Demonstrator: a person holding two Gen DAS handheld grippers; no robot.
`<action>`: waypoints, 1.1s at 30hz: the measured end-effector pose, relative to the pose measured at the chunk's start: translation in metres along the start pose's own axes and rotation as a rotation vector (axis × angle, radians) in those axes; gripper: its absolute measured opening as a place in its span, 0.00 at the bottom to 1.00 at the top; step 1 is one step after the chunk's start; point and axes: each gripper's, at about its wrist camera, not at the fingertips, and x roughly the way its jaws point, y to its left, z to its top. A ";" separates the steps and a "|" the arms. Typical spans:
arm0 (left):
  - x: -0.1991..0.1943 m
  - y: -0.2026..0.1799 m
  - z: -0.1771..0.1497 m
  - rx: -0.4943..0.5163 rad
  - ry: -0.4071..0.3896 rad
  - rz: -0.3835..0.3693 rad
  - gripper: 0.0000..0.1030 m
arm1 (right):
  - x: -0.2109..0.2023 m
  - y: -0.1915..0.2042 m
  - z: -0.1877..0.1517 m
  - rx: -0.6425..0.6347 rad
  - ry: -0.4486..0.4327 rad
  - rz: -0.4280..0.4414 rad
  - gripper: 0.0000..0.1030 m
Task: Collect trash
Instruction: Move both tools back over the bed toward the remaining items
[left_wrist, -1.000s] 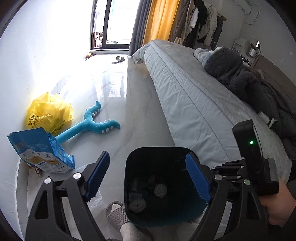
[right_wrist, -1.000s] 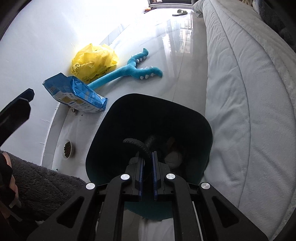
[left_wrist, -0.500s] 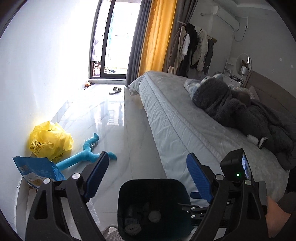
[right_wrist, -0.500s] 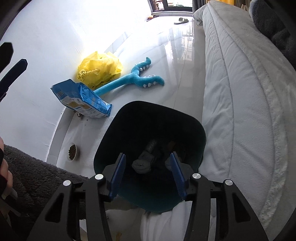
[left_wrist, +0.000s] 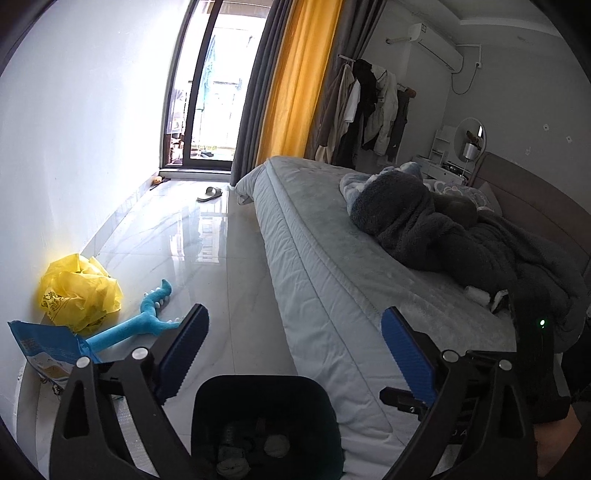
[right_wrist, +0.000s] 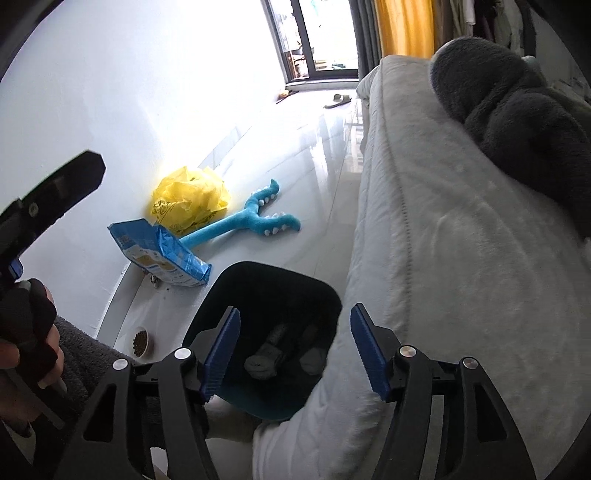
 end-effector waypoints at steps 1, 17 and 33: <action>0.001 -0.006 0.000 0.010 0.001 -0.005 0.94 | -0.007 -0.008 0.000 0.001 -0.015 -0.023 0.65; 0.024 -0.088 -0.010 0.116 0.041 -0.109 0.95 | -0.088 -0.101 -0.027 0.140 -0.156 -0.166 0.77; 0.054 -0.155 -0.016 0.162 0.089 -0.200 0.95 | -0.132 -0.161 -0.064 0.163 -0.208 -0.267 0.89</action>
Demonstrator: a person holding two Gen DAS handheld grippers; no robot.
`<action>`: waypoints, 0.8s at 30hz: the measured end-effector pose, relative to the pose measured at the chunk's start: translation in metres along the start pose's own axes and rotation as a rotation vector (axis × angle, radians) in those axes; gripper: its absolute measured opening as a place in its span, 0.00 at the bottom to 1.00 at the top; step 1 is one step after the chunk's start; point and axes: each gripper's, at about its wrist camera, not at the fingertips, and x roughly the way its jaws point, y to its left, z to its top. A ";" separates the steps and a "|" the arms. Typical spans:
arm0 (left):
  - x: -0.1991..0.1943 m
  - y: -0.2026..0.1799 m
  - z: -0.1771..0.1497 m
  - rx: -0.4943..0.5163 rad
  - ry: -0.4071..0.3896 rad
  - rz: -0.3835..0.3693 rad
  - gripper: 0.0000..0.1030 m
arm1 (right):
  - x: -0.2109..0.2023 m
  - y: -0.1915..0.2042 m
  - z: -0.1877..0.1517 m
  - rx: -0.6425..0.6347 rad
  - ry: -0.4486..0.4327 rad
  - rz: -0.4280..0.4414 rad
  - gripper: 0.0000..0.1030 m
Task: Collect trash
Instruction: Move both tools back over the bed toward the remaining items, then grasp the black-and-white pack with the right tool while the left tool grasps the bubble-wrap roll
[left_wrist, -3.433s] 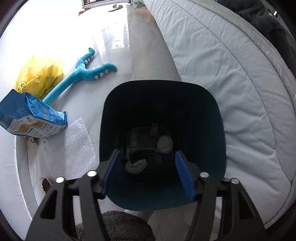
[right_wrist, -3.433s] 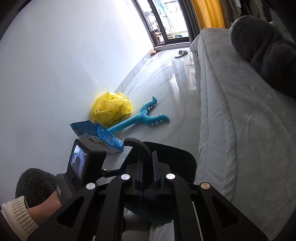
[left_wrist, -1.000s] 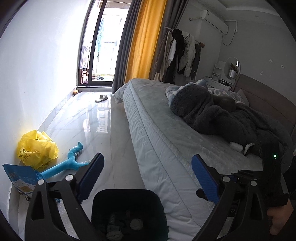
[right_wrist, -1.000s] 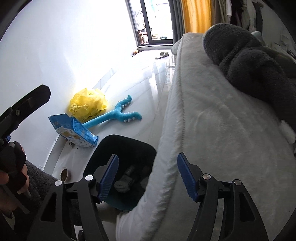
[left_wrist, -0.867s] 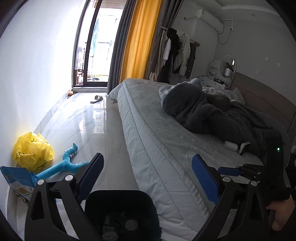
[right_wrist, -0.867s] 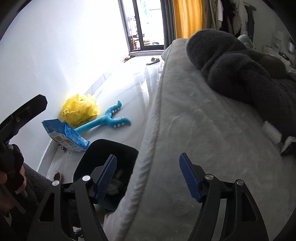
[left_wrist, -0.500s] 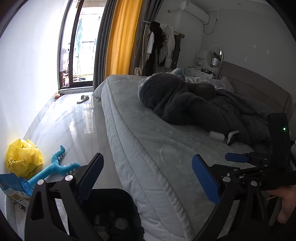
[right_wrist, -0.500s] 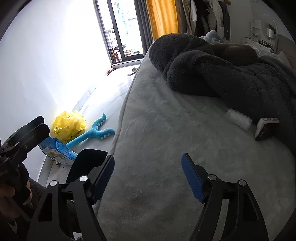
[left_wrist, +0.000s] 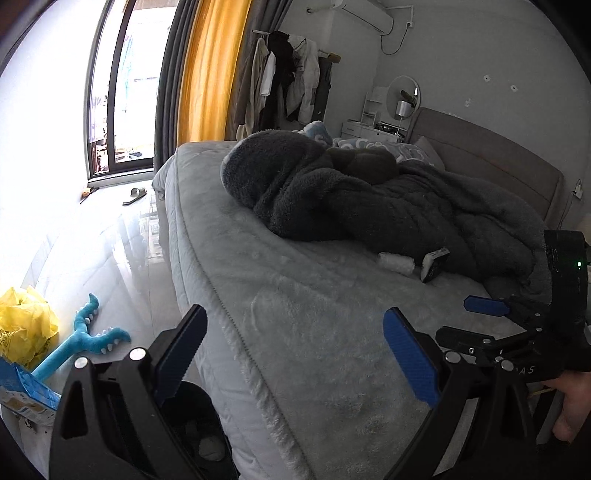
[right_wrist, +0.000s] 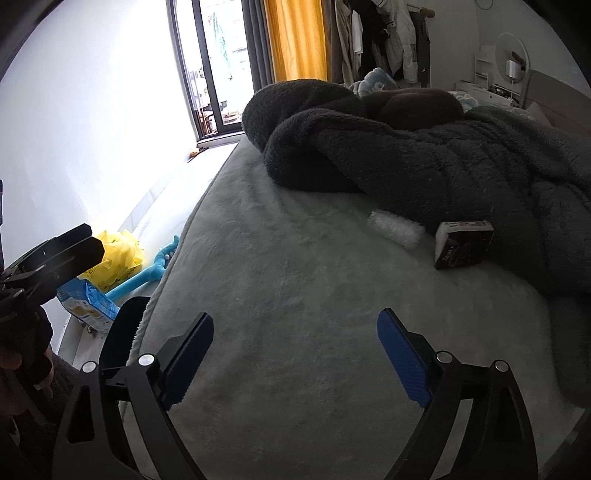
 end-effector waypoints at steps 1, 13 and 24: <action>0.004 -0.005 0.000 0.007 0.004 -0.005 0.95 | -0.001 -0.006 0.001 0.002 -0.005 -0.006 0.89; 0.038 -0.043 0.004 0.110 0.028 -0.040 0.95 | -0.008 -0.077 0.010 0.092 -0.050 -0.025 0.96; 0.078 -0.059 0.016 0.122 0.047 -0.090 0.95 | 0.004 -0.112 0.031 0.083 -0.053 -0.034 0.97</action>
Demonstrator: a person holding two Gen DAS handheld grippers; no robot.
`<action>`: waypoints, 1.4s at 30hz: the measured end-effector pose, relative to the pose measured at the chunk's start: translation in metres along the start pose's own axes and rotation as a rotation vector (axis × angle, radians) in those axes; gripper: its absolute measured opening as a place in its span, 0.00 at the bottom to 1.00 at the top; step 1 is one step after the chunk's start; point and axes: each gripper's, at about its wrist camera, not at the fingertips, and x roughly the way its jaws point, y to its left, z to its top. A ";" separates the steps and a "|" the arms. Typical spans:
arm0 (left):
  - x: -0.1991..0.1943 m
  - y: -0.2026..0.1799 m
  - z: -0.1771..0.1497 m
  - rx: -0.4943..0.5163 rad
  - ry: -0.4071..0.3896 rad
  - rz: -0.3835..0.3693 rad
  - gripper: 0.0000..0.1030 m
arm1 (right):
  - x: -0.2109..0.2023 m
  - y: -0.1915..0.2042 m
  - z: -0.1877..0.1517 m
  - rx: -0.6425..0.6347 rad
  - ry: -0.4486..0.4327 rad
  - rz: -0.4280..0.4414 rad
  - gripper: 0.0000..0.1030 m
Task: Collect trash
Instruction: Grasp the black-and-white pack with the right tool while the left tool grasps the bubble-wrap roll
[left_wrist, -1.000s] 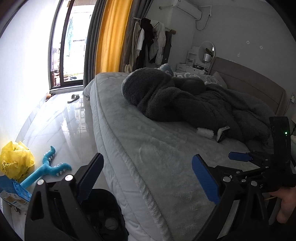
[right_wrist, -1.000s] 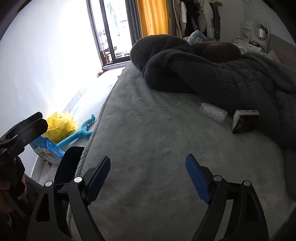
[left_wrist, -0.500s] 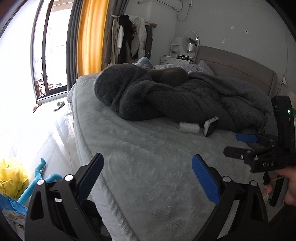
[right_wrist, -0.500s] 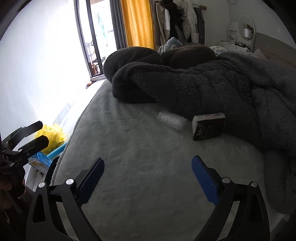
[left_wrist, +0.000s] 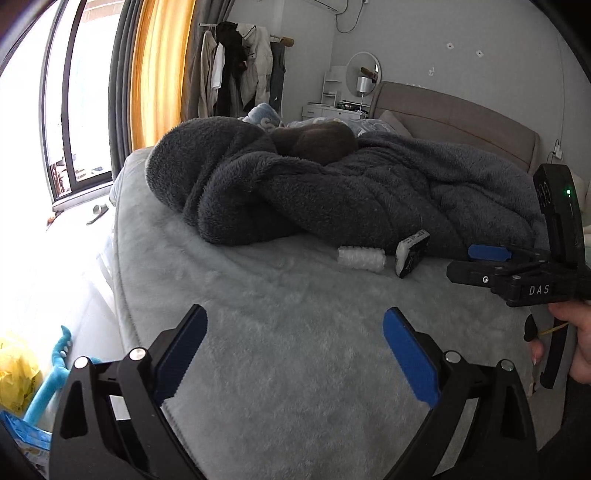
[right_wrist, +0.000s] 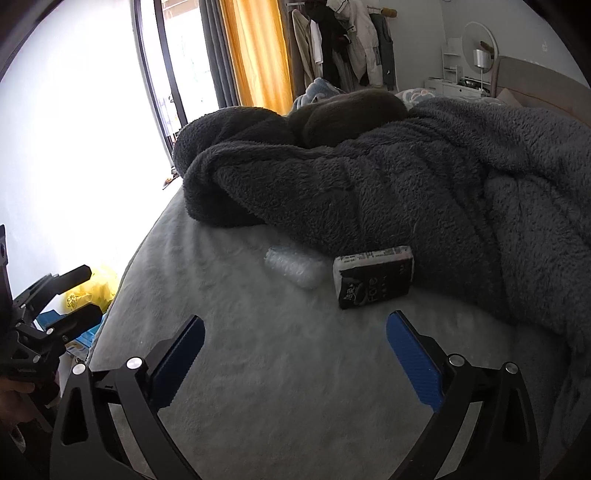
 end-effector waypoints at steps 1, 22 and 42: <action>0.003 0.000 0.002 -0.012 0.001 -0.005 0.95 | 0.001 -0.001 0.003 -0.007 0.000 -0.003 0.97; 0.064 -0.010 0.038 -0.010 0.025 -0.061 0.95 | 0.035 -0.054 0.010 -0.002 0.024 -0.079 0.97; 0.131 -0.042 0.035 0.103 0.152 -0.132 0.95 | 0.081 -0.075 0.020 0.075 0.033 -0.046 0.97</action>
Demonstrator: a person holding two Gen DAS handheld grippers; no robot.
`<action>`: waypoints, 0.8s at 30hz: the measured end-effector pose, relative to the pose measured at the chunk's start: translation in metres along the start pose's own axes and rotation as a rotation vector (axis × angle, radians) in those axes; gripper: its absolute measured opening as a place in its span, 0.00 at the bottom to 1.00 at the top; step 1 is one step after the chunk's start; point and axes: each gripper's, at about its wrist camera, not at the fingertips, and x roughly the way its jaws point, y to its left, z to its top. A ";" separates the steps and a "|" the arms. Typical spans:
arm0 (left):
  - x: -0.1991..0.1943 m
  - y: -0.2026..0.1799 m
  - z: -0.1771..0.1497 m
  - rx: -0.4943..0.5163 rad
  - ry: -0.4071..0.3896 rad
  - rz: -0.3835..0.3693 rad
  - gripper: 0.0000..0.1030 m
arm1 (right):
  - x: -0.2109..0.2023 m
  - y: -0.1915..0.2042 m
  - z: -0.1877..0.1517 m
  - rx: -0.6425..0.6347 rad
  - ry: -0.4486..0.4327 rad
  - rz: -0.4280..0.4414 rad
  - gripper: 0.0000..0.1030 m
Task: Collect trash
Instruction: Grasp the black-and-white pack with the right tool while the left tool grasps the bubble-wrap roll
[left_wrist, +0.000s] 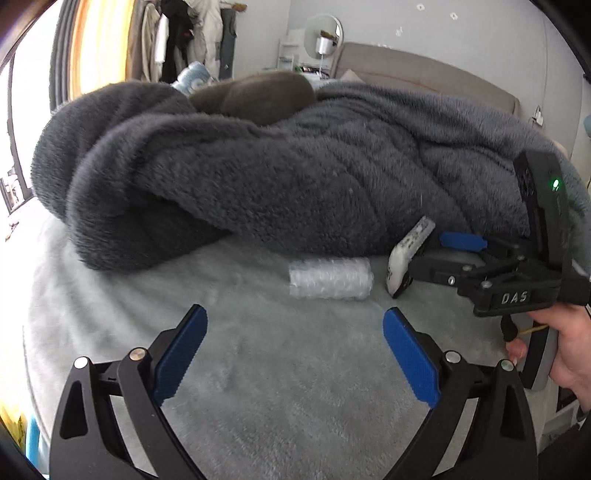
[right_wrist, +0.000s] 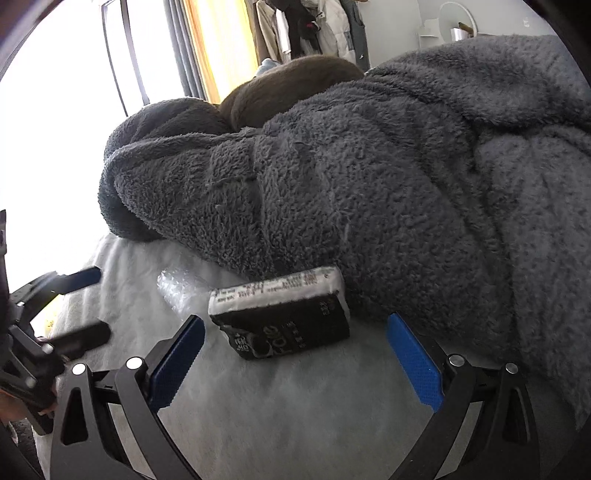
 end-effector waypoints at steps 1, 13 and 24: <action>0.004 0.000 0.001 0.000 0.008 0.000 0.95 | 0.002 0.001 0.001 -0.005 -0.001 0.009 0.97; 0.026 -0.007 0.003 0.025 0.068 -0.019 0.95 | 0.023 0.003 0.008 0.008 0.025 0.050 0.74; 0.038 -0.011 0.012 0.028 0.101 0.011 0.94 | -0.007 -0.009 0.015 0.067 -0.041 0.062 0.74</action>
